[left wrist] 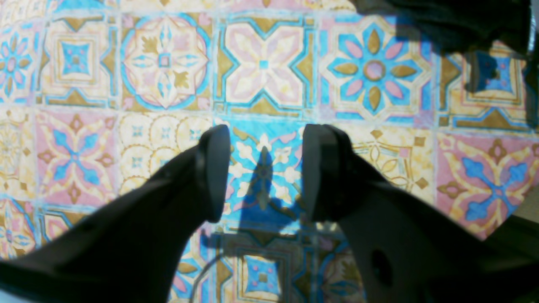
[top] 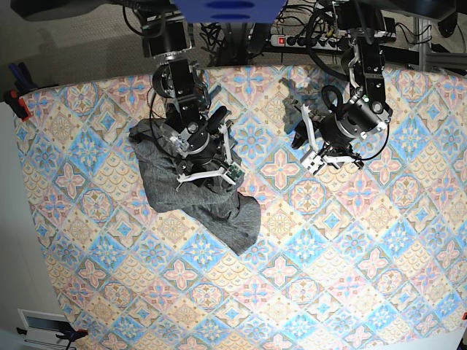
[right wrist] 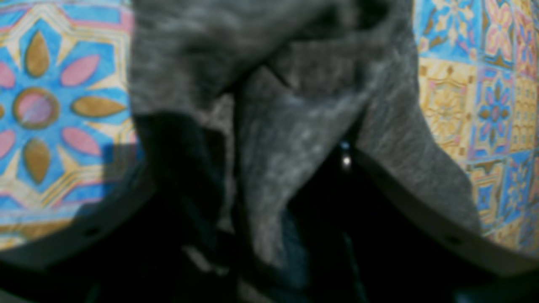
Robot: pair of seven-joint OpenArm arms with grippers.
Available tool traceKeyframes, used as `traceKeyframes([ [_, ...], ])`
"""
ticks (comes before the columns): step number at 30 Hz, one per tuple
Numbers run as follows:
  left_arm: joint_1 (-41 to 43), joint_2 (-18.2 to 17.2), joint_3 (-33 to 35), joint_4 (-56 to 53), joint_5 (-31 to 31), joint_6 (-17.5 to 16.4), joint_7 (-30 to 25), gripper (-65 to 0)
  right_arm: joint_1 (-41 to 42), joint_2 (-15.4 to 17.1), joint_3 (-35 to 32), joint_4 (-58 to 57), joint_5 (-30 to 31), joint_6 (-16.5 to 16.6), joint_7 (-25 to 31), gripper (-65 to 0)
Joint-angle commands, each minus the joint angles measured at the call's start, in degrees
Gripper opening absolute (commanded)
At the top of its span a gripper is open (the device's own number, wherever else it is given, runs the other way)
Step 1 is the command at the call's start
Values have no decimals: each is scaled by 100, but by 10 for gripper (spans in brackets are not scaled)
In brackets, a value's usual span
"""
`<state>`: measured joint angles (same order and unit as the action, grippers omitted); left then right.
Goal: Layout the t-shirt on the table in an organized manner, then fold the t-shirt properly
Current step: 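Grasp the bunched shirt with the right gripper and press it down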
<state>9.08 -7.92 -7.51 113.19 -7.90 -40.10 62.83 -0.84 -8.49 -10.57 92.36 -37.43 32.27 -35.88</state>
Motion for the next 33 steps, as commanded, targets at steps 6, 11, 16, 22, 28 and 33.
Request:
traceKeyframes([
  [6,-51,-12,-1,88,-102,10,-107,-393,115,-43,-11,1696,38,-76,-47,-399],
  [11,-51,-12,8,88,-102,10,-107,-393,159,-26,-20,1837,38,-76,-786,-402],
  [16,-60,137,-1,88,-67,10,-107,-393,124,-26,-671,1828,38,-67,-698,-402],
  [22,-60,190,-1,88,-85,10,-107,-393,-184,-26,-1163,1705,38,-67,-680,-402],
  [28,-51,190,-1,88,-76,10,-81,-393,-166,-17,-381,1723,38,-67,-672,-399],
  [33,28,181,-1,88,-76,10,-116,-393,45,-17,604,1714,231,-67,-285,-399],
])
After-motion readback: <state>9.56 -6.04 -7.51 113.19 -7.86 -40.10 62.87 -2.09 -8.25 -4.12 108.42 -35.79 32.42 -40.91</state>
